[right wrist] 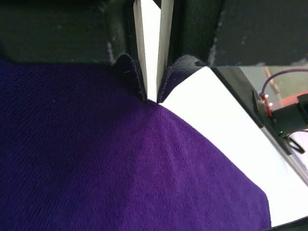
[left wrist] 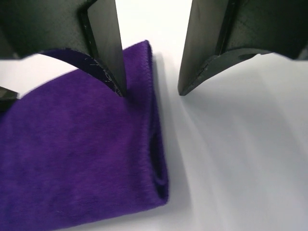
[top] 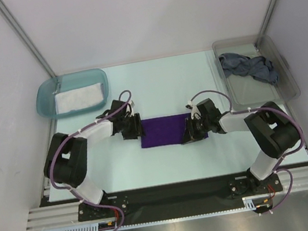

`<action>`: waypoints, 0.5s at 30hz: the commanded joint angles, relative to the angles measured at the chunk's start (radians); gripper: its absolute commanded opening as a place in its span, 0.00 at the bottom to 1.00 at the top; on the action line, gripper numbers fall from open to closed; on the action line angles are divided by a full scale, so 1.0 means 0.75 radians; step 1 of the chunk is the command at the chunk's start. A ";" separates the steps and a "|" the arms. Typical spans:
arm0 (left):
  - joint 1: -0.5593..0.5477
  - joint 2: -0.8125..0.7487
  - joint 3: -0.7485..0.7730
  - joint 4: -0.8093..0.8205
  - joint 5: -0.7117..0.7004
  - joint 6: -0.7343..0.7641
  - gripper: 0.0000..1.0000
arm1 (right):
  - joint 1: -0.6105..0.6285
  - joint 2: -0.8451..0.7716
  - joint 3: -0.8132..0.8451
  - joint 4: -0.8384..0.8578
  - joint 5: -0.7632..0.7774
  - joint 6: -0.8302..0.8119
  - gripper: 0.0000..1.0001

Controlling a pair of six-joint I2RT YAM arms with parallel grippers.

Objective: Fold and stack the towels
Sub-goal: Fold the towel, then neatly place the folded towel into the bin

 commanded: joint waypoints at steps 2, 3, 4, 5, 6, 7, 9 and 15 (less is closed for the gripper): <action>0.004 0.022 -0.041 0.070 -0.057 0.007 0.55 | 0.001 0.011 -0.026 0.106 0.011 0.004 0.19; 0.004 0.022 -0.047 0.077 -0.061 0.003 0.55 | 0.001 0.001 -0.028 0.104 0.003 0.006 0.19; 0.004 0.020 -0.057 0.085 -0.062 0.003 0.55 | 0.003 -0.010 -0.028 0.096 0.001 0.004 0.19; 0.004 0.020 -0.057 0.085 -0.074 0.005 0.56 | 0.001 -0.040 -0.032 0.086 -0.001 0.002 0.19; 0.004 0.024 -0.055 0.083 -0.076 0.003 0.56 | 0.001 -0.057 -0.026 0.073 -0.011 -0.005 0.19; 0.004 0.026 -0.055 0.085 -0.074 0.003 0.56 | 0.001 -0.075 -0.020 0.037 -0.020 -0.009 0.19; 0.004 0.038 -0.057 0.087 -0.074 0.001 0.56 | -0.013 -0.152 -0.002 -0.020 -0.012 -0.015 0.19; 0.004 0.081 -0.053 0.095 -0.057 -0.001 0.53 | -0.111 -0.331 0.029 -0.339 0.202 -0.068 0.18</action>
